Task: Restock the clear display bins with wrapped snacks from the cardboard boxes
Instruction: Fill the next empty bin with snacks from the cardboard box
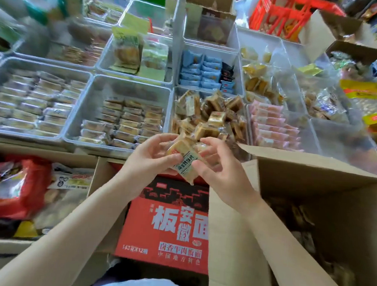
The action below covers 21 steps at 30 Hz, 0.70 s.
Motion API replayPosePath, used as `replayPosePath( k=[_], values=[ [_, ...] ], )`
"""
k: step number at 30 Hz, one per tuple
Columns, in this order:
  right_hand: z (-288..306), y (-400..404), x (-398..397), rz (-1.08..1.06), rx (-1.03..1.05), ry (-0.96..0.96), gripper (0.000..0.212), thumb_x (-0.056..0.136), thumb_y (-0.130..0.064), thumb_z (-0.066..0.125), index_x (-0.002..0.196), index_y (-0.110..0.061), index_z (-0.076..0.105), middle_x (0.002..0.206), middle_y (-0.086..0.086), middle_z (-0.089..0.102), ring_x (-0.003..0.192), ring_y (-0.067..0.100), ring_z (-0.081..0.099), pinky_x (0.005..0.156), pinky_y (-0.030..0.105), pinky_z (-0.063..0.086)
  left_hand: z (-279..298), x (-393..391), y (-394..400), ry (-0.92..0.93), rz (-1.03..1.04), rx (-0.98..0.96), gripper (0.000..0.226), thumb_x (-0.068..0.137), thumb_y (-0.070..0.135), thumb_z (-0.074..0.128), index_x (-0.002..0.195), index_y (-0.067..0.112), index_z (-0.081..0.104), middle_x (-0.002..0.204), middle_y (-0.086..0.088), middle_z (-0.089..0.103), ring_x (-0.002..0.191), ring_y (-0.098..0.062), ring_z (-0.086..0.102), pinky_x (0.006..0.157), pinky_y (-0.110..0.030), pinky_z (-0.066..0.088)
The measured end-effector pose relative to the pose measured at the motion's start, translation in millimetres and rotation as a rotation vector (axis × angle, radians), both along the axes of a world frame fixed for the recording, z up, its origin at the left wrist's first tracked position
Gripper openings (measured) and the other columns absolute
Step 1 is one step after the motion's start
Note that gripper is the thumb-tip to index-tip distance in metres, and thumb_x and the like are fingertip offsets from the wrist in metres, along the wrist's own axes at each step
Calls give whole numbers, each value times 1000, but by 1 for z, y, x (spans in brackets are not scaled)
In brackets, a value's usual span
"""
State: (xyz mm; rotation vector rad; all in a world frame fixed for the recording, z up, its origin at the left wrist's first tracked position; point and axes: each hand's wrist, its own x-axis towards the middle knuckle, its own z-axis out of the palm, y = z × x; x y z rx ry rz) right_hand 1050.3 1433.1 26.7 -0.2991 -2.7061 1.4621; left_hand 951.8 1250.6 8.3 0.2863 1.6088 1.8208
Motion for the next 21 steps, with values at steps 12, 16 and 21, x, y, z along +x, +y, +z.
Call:
replayPosePath(
  k=[12, 16, 21],
  values=[
    [-67, -114, -180, 27, 215, -172, 27, 98, -32, 60, 121, -19, 60, 109, -4, 60, 95, 12, 58, 85, 27, 48, -100, -165, -163, 532, 105, -719, 34, 89, 29, 71, 122, 21, 66, 121, 1, 62, 114, -15, 57, 95, -26, 43],
    [-89, -135, -238, -7, 312, -171, 28, 99, -29, 59, 124, -18, 56, 112, -5, 51, 100, 14, 54, 82, 28, 43, -142, -200, -187, 877, -12, -1037, 46, 92, 29, 64, 134, 12, 59, 148, -15, 48, 140, -35, 41, 113, -49, 37],
    [-126, -156, -304, 1, 364, -194, 27, 97, -25, 61, 122, -16, 57, 115, 0, 51, 98, 20, 56, 78, 28, 42, -165, -220, -182, 949, -177, -1167, 52, 99, 42, 46, 146, 20, 49, 167, -9, 15, 156, -29, 3, 124, -49, 12]
  ],
)
